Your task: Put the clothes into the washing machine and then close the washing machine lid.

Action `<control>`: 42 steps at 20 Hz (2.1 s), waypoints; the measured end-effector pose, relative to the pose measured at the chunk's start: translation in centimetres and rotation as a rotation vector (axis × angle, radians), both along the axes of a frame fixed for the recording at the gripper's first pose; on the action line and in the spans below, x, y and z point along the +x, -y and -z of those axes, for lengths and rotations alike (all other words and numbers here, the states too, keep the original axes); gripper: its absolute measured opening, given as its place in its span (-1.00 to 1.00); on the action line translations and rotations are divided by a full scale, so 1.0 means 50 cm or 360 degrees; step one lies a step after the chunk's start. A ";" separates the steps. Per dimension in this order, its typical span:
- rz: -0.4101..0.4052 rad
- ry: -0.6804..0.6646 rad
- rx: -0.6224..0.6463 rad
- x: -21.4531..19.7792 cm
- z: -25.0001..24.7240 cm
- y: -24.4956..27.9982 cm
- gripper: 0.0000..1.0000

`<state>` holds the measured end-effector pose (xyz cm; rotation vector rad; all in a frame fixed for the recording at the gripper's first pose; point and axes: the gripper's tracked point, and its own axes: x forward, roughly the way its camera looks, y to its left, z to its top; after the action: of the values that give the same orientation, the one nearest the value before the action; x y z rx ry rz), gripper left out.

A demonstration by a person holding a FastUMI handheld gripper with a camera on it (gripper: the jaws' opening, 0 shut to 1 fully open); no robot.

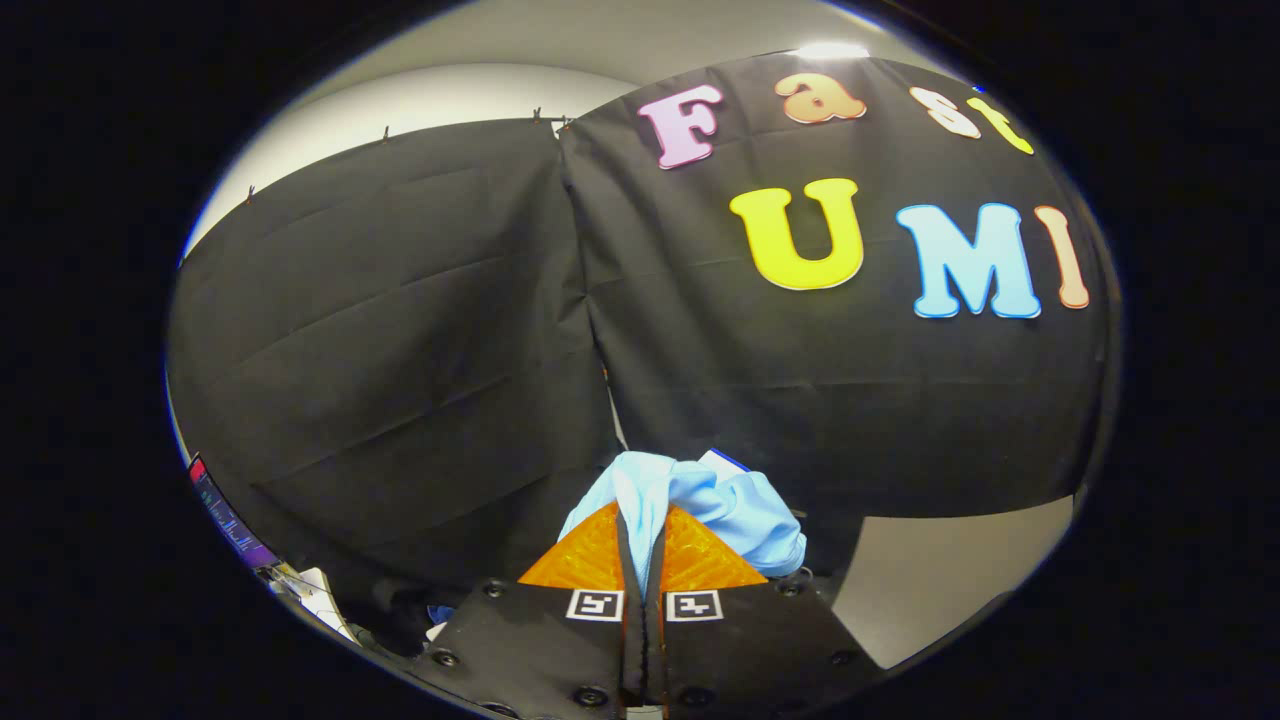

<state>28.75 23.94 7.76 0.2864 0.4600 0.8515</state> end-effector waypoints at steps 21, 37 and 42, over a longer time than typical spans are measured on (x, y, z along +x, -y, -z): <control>0.0108 -0.0180 -0.0257 0.011 0.243 -0.283 -0.96; 0.0278 -0.0332 -0.0466 0.054 0.498 -0.330 -0.96; 0.0316 -0.0394 -0.0540 0.054 0.586 -0.338 -0.96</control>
<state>31.47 40.81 -21.54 0.1204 0.7832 0.5342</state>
